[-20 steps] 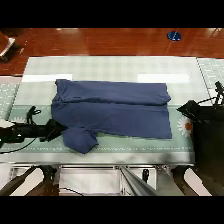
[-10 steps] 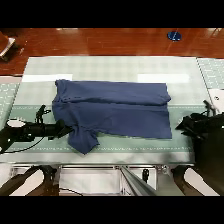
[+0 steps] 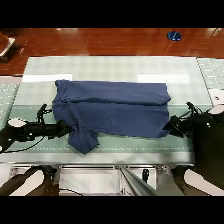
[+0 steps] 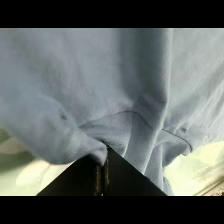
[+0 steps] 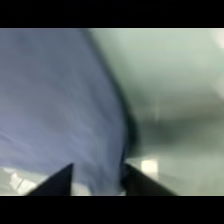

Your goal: Fold the shirts.

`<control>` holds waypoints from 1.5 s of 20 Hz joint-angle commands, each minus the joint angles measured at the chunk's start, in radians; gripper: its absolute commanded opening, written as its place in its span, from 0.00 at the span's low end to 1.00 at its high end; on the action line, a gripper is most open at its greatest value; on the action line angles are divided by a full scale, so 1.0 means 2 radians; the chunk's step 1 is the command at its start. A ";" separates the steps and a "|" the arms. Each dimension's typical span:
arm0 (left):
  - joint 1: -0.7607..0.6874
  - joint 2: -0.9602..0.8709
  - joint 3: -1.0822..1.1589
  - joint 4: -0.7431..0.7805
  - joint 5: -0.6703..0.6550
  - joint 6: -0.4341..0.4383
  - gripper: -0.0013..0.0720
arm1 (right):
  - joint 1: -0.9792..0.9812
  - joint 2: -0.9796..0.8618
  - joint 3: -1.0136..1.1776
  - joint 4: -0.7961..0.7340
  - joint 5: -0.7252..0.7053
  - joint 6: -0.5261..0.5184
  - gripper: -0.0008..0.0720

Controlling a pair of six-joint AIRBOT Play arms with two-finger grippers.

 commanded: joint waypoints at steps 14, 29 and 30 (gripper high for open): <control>-0.027 -0.168 0.387 -0.010 -0.012 -0.076 0.05 | 0.048 -0.146 0.337 0.066 0.021 -0.026 0.04; -0.022 -0.380 0.642 0.051 -0.146 -0.133 0.71 | 0.015 -0.274 0.451 0.060 0.004 0.004 0.58; -0.005 -0.373 0.647 0.080 -0.169 -0.143 0.71 | -0.005 -0.266 0.451 0.052 0.020 0.004 0.58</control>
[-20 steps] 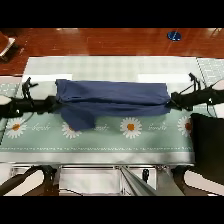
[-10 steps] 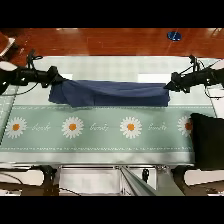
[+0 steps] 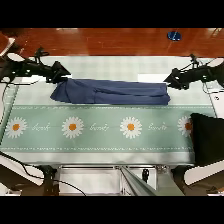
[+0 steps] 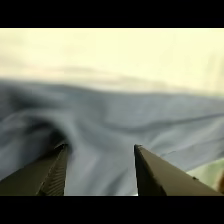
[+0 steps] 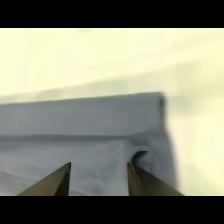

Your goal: Fold the shirts.

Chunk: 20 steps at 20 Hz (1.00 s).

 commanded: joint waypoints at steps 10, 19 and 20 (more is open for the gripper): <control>0.042 0.287 -0.337 0.027 0.229 0.014 0.71 | -0.064 0.013 -0.074 0.009 0.017 -0.011 0.58; -0.092 0.313 -0.356 -0.003 0.223 0.014 0.70 | 0.033 -0.019 -0.071 0.030 0.020 -0.027 0.19; -0.099 0.313 -0.356 -0.003 0.222 0.014 0.52 | 0.035 -0.009 -0.070 0.032 0.023 -0.037 0.04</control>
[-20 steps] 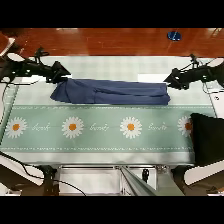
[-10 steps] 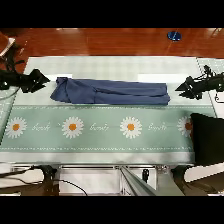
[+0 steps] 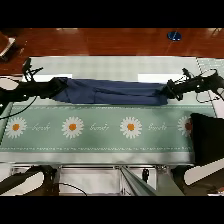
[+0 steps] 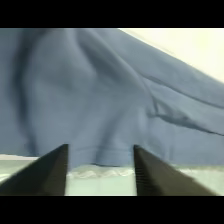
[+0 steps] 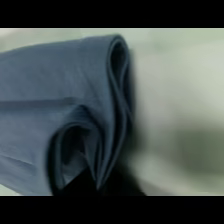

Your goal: Fold the shirts.

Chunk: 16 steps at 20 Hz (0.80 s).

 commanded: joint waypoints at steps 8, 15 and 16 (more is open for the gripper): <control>-0.169 -0.012 -0.003 -0.015 0.084 -0.011 0.05 | -0.035 0.275 -0.119 -0.054 0.047 -0.053 0.04; -0.321 -0.213 0.216 -0.014 0.027 -0.030 0.05 | -0.038 0.562 -0.267 -0.044 0.080 -0.014 0.04; -0.340 -0.240 0.246 -0.010 0.023 -0.043 0.05 | -0.038 0.582 -0.267 -0.036 0.083 -0.009 0.04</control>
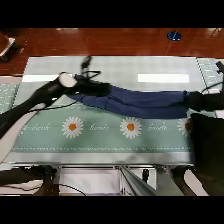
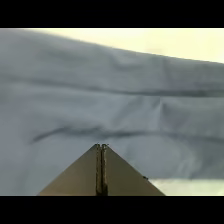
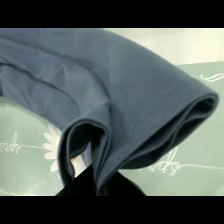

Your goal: Fold the shirts.

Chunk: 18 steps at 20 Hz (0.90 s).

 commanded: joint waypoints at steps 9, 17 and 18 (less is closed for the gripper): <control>-0.214 -0.226 0.216 -0.002 -0.064 -0.082 0.05 | -0.002 0.117 -0.031 0.090 0.000 0.018 0.04; 0.004 -0.096 0.181 0.029 -0.096 -0.099 0.05 | 0.051 0.061 0.007 0.095 -0.015 0.014 0.04; 0.044 -0.051 0.154 0.054 -0.099 -0.099 0.05 | 0.083 0.038 0.019 0.095 -0.029 0.014 0.04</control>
